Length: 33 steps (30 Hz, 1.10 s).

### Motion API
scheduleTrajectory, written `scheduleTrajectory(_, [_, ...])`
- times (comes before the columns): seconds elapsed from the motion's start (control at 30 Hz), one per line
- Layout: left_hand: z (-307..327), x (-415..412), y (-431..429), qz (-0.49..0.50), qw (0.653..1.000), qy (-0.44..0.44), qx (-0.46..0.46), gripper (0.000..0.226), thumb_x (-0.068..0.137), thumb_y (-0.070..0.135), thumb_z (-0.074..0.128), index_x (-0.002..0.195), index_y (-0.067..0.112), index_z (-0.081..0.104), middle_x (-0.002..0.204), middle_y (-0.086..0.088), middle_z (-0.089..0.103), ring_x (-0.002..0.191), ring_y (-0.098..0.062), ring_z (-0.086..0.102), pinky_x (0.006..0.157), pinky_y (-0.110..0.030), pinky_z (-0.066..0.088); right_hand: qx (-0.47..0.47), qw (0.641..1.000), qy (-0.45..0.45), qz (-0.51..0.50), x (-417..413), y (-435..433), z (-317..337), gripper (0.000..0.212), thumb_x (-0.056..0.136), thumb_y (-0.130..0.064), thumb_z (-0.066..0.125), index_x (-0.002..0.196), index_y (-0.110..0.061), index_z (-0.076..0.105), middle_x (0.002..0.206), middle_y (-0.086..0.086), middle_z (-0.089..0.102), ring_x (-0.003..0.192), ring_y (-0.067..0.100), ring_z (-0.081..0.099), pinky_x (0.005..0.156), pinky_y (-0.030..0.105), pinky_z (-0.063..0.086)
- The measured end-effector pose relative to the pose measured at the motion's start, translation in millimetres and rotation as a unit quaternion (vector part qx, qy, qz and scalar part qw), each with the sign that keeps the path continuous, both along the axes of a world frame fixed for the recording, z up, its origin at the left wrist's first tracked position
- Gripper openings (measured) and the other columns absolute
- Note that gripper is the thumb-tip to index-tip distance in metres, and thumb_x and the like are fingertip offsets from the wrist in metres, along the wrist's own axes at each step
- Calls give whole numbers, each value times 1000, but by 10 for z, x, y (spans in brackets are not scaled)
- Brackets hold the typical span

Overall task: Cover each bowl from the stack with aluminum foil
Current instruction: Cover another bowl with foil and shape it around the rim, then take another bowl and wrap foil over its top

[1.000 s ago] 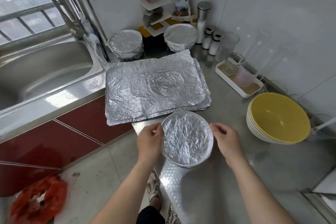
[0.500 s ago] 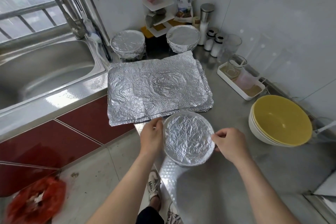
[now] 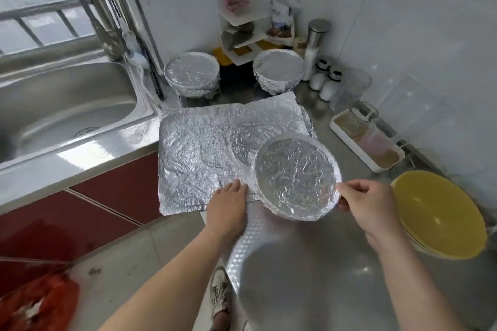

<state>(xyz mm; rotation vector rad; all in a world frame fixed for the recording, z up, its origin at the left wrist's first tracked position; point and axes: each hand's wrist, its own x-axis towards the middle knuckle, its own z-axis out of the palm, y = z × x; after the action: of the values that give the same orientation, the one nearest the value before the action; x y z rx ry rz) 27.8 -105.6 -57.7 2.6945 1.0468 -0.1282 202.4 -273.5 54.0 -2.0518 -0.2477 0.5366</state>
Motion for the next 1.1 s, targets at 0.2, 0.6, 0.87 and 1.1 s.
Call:
scheduleTrajectory(0.2, [281,-202,-409,-31,993,94,-57,27,84,8,51,102,20,67,99,0,71,89,-24,67,72,-34,54,34,997,70,-27,-101,401,-63,15,83,-4,69,68,-3,67,51,5,60,49,17,57,63,35,54])
scheduleTrajectory(0.6, [955,158,558,413,606,-452,-507,34,101,39,48,131,24,52,125,4,54,111,-18,56,88,-46,57,15,997,50,-62,31,1138,-160,25,81,-4,67,56,-6,66,46,4,62,51,22,61,59,36,53])
scheduleTrajectory(0.87, [884,627,1249,411,623,-495,-445,54,92,24,67,141,21,43,137,-5,48,112,-20,58,89,-38,56,17,991,56,-121,172,2191,-293,22,82,-13,68,62,-4,66,51,7,65,50,19,65,54,31,54])
scheduleTrajectory(1.1, [568,878,1657,435,633,-468,-437,53,90,1,60,138,18,45,126,-3,60,99,-20,66,85,-39,58,-13,991,49,-122,161,2654,-485,27,82,-20,67,56,-14,61,54,5,66,59,27,69,68,49,59])
